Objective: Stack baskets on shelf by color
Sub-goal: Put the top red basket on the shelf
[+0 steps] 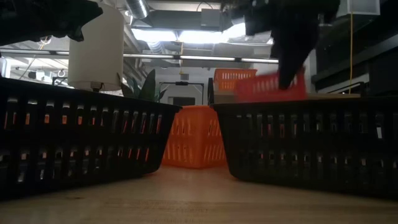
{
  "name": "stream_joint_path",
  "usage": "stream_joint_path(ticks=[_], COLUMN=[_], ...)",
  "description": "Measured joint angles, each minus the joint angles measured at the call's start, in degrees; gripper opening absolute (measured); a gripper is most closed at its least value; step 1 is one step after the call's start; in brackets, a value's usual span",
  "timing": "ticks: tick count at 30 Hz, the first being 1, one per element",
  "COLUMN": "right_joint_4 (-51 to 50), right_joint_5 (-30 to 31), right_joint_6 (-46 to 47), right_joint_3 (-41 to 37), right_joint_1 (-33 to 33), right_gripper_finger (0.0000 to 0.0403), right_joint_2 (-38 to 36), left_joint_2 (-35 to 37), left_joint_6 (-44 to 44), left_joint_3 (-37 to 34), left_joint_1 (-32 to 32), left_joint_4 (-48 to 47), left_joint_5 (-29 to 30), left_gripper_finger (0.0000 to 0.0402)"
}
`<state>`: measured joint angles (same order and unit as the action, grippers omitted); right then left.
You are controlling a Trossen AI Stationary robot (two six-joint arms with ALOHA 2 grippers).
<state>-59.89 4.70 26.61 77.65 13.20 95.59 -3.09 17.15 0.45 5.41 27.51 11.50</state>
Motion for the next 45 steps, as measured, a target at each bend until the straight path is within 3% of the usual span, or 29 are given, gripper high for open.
stream_joint_path(ticks=[7,11,18,22,30,38,42,45], right_joint_4=[-17.1,-30.3,-30.3,-30.2,-25.2,-6.2,-4.0,-3.7], right_joint_5=[-0.8,10.5,27.1,29.9,29.2,13.5,12.6,7.8], right_joint_6=[3.1,6.7,2.2,-2.0,-14.7,-38.0,-41.9,-43.9], right_joint_3=[13.3,18.8,16.8,14.0,4.8,-7.5,-9.7,-9.8], right_joint_1=[3.0,4.7,3.8,-0.5,-13.7,-25.4,-31.6,-35.8], right_gripper_finger=[0.0001,0.0001,0.0000,0.0000,0.0000,0.0000,0.0000,0.0000], right_joint_2=[0.0,0.0,-5.8,-12.2,-24.9,-28.0,-26.9,-26.6], left_joint_2=[0.0,0.0,0.0,0.0,0.0,0.0,0.0,0.0], left_joint_6=[0.0,0.0,0.0,0.0,0.1,0.0,0.0,0.0], left_joint_3=[0.0,0.0,0.0,0.0,0.0,0.0,0.0,0.0], left_joint_1=[0.0,0.0,0.0,0.0,0.0,0.0,0.0,0.0], left_joint_4=[0.0,0.0,-0.5,-1.2,-1.4,-1.3,-1.3,-1.3], left_joint_5=[0.0,0.0,0.0,0.2,3.5,3.5,3.5,3.5], left_gripper_finger=[0.0103,0.0105,0.0103,0.0105,0.0105,0.0104,0.0105,0.0103])
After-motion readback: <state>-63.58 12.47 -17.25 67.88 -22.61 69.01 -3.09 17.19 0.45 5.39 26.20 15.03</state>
